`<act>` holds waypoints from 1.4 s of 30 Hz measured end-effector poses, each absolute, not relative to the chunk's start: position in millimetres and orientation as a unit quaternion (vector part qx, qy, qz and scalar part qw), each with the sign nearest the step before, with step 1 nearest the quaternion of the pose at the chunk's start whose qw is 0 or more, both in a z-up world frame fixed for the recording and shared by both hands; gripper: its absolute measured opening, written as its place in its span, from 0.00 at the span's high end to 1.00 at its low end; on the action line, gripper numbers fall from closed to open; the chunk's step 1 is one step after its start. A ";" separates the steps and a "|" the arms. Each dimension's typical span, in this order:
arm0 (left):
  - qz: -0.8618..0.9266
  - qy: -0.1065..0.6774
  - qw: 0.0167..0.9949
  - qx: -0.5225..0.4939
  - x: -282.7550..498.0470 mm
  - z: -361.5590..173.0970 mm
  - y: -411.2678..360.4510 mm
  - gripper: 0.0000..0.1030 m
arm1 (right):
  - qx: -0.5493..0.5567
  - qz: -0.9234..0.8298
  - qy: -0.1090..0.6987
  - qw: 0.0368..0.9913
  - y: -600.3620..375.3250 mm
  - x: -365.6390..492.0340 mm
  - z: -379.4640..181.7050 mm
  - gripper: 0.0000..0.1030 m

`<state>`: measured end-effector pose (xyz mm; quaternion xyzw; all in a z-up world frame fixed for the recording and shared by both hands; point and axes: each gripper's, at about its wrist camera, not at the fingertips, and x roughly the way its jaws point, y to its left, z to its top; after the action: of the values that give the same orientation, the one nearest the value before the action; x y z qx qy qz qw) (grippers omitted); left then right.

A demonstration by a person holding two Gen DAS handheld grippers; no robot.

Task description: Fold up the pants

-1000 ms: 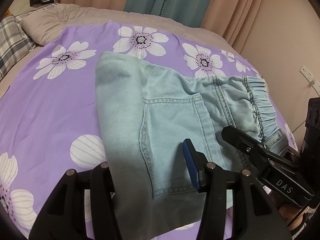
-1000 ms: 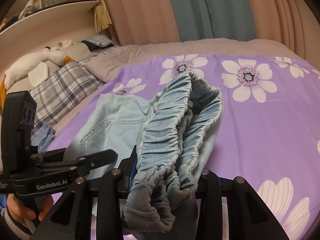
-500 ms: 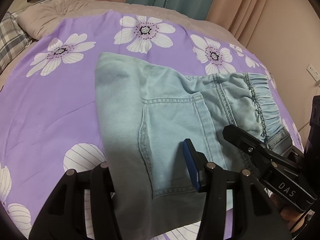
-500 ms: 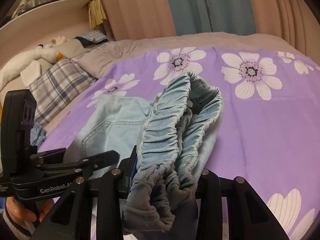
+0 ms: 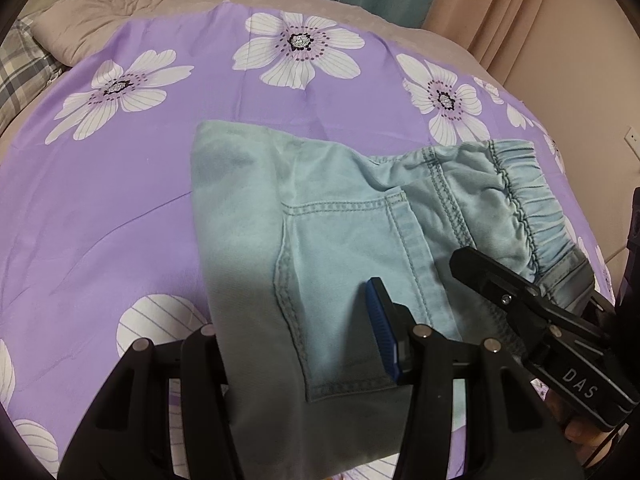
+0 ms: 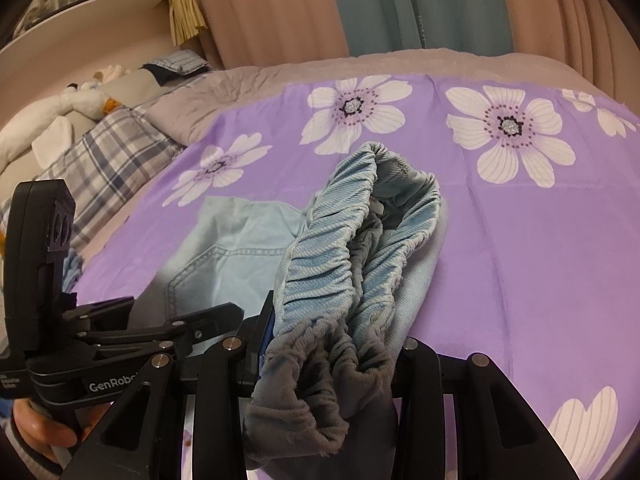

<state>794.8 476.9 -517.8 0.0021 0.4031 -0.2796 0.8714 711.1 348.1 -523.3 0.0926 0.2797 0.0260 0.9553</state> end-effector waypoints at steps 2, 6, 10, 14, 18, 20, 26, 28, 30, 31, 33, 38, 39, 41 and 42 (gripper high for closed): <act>-0.278 0.404 0.871 0.004 796.3 -518.9 476.1 0.52 | 0.090 0.026 0.281 0.955 348.1 713.6 -523.3 0.62; -0.275 0.405 0.872 0.012 796.3 -520.9 474.5 0.51 | 0.088 0.024 0.288 0.953 347.5 716.1 -525.6 0.62; -0.268 0.405 0.874 0.017 797.8 -522.9 475.5 0.51 | 0.095 0.022 0.303 0.948 341.6 720.4 -531.9 0.62; -0.255 0.411 0.875 0.027 799.7 -529.2 477.3 0.48 | 0.121 0.017 0.317 0.940 329.9 723.1 -541.1 0.61; -0.248 0.415 0.875 0.029 799.7 -532.7 481.2 0.46 | 0.148 0.018 0.326 0.934 321.0 722.5 -551.4 0.57; -0.244 0.415 0.876 0.034 798.4 -534.3 481.4 0.43 | 0.162 0.019 0.331 0.930 317.2 722.3 -556.4 0.55; -0.238 0.417 0.876 0.037 790.2 -539.1 486.9 0.37 | 0.175 0.014 0.338 0.925 314.1 715.9 -559.0 0.46; -0.239 0.422 0.874 0.030 786.7 -540.4 490.4 0.37 | 0.176 0.012 0.341 0.923 313.0 711.3 -559.9 0.44; -0.239 0.425 0.873 0.025 782.2 -541.7 493.7 0.37 | 0.177 0.013 0.345 0.922 312.4 705.7 -560.2 0.44; -0.238 0.426 0.873 0.024 779.3 -542.2 495.1 0.37 | 0.174 0.014 0.348 0.921 312.4 703.2 -559.9 0.43; -0.238 0.426 0.873 0.023 775.4 -543.4 496.8 0.36 | 0.164 0.014 0.352 0.921 314.4 697.8 -558.8 0.42; -0.224 0.426 0.876 0.031 773.2 -542.8 493.3 0.35 | 0.128 -0.001 0.359 0.925 320.9 695.5 -563.6 0.39; -0.221 0.424 0.878 0.030 770.3 -538.7 494.1 0.35 | 0.122 -0.004 0.360 0.925 322.5 697.1 -564.5 0.39; -0.212 0.418 0.883 0.034 763.2 -531.5 497.3 0.32 | 0.118 -0.016 0.359 0.926 324.9 696.2 -561.8 0.39; -0.208 0.416 0.885 0.036 759.2 -528.4 498.9 0.25 | 0.120 -0.019 0.359 0.925 325.4 694.5 -559.2 0.39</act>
<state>759.2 498.9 -528.4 0.0359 0.4157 -0.2080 0.8846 694.5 325.4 -559.2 0.1198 0.3593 -0.0188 0.9253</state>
